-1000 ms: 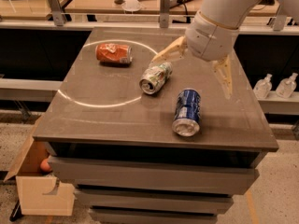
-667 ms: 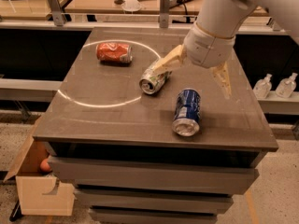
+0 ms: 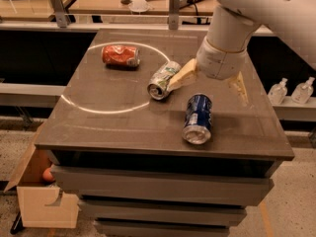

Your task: Place pepsi can upright

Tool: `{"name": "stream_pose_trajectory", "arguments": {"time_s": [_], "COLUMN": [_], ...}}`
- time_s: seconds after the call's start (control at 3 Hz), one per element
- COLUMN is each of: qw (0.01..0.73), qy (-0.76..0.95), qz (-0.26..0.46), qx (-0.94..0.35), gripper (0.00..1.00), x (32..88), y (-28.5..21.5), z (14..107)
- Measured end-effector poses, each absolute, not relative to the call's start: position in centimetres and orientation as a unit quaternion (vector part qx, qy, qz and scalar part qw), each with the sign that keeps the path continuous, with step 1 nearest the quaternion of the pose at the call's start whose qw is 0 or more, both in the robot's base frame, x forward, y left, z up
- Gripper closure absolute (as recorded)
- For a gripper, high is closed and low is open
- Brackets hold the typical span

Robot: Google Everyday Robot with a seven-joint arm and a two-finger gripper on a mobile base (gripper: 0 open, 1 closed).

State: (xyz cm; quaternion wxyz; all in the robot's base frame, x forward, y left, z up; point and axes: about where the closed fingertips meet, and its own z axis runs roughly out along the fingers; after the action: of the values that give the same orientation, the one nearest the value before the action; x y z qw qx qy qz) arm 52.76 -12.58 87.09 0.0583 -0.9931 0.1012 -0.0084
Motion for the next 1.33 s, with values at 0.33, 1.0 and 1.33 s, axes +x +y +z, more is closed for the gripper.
{"name": "stream_pose_trajectory", "arguments": {"time_s": [0.33,1.0,1.33], "qw": [0.052,0.019,0.019], "qy": [0.116,0.125,0.129], "qz": [0.011,-0.012,-0.062], "qx": [-0.992,-0.992,-0.989], "gripper": [0.29,0.83,1.0], "x": [52.4,53.4,53.8], "y": [-13.5,-11.6,-8.9], "z": [85.5,87.6,91.5]}}
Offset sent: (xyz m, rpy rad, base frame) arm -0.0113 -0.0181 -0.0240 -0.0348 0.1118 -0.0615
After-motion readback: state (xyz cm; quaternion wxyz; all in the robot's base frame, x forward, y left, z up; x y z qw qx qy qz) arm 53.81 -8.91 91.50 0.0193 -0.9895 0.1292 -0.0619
